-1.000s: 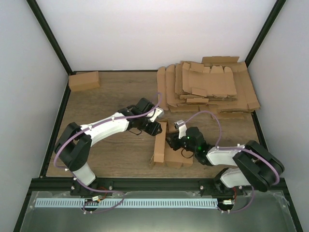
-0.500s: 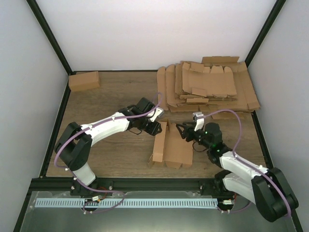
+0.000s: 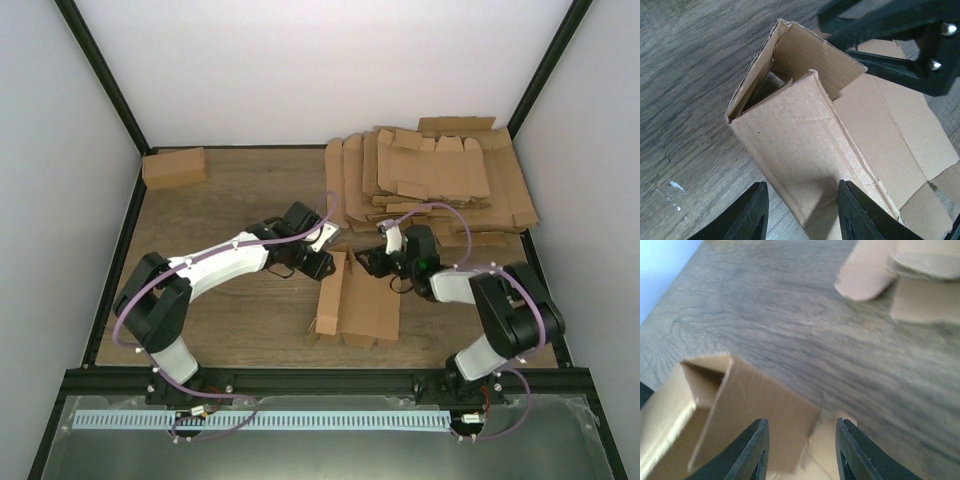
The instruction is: Fold the paper box
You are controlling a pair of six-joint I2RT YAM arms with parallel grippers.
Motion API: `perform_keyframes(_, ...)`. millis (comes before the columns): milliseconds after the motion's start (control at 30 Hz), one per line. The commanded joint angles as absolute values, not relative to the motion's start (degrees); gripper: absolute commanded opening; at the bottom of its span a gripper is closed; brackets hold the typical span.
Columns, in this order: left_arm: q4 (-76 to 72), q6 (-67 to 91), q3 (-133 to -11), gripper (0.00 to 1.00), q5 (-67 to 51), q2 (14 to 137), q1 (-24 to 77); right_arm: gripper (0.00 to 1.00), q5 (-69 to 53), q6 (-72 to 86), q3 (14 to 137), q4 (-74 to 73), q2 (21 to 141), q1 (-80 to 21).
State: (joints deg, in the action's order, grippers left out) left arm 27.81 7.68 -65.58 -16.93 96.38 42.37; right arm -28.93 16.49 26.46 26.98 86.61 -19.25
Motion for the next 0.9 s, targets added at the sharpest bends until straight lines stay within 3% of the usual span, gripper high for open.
perform_keyframes(0,26.82,7.47,-66.60,0.40,-17.25,97.76,42.31,0.38,-36.86,10.02,32.75,28.40,91.07,-19.27)
perform_keyframes(600,24.76,6.32,-67.87,0.41,-23.50,99.61,38.85,0.42,-32.51,4.60,37.89,26.56,98.51,-25.74)
perform_keyframes(867,22.09,7.86,-66.25,0.60,-24.53,99.13,36.57,0.43,-30.49,4.59,38.92,29.56,100.56,-26.28)
